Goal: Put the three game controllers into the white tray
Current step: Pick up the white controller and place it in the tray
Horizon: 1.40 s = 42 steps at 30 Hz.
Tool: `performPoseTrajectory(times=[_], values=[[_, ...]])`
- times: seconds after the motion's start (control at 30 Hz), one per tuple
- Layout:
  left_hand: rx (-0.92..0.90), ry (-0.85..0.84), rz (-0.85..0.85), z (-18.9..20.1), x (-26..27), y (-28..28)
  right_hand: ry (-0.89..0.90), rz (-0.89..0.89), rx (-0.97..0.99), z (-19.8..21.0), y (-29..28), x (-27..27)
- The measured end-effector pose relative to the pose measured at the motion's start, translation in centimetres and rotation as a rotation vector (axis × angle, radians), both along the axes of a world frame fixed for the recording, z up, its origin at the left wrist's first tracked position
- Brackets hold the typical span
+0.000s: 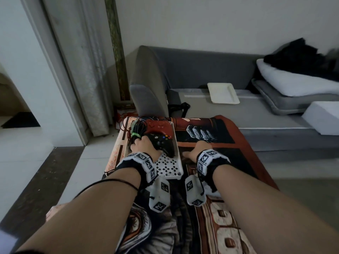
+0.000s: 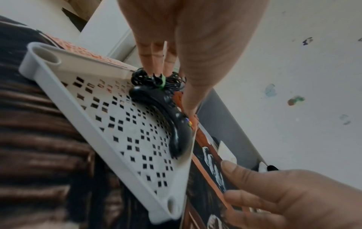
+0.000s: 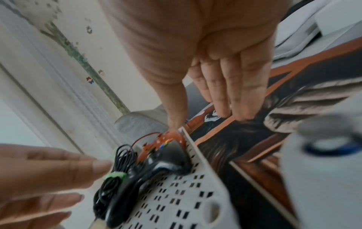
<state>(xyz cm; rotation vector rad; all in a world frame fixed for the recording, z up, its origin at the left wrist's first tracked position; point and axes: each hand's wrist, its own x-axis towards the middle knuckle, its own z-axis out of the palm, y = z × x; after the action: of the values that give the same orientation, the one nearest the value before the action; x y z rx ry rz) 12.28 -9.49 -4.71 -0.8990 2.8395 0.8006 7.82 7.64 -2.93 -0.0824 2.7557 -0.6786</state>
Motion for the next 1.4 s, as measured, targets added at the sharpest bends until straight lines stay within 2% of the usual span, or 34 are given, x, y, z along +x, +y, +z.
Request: performPoseTrajectory(times=[0.17,0.3,0.5,0.73,0.97,1.17,1.4], values=[[0.072,-0.003,-0.126,-0.1,1.3,4.9,-0.006,-0.078,0.036,0.2,5.8,2.1],[0.127,-0.076,-0.229,-0.9,2.5,8.5,-0.071,-0.097,0.101,-0.4,9.2,3.6],[0.084,-0.251,-0.367,-2.5,4.1,12.9,-0.157,-0.093,0.188,-5.5,13.1,3.7],[-0.012,-0.225,-0.333,-4.3,4.9,13.6,-0.157,-0.114,0.156,-5.3,12.8,6.3],[0.012,-0.196,-0.276,-2.7,4.9,10.7,-0.108,-0.107,0.113,-2.1,11.0,7.1],[0.086,-0.105,-0.179,-1.3,5.0,6.0,-0.042,-0.065,0.111,-0.6,6.0,6.3],[0.091,-0.094,-0.132,-0.4,6.1,0.3,-0.02,0.062,0.117,-0.3,0.7,5.4]])
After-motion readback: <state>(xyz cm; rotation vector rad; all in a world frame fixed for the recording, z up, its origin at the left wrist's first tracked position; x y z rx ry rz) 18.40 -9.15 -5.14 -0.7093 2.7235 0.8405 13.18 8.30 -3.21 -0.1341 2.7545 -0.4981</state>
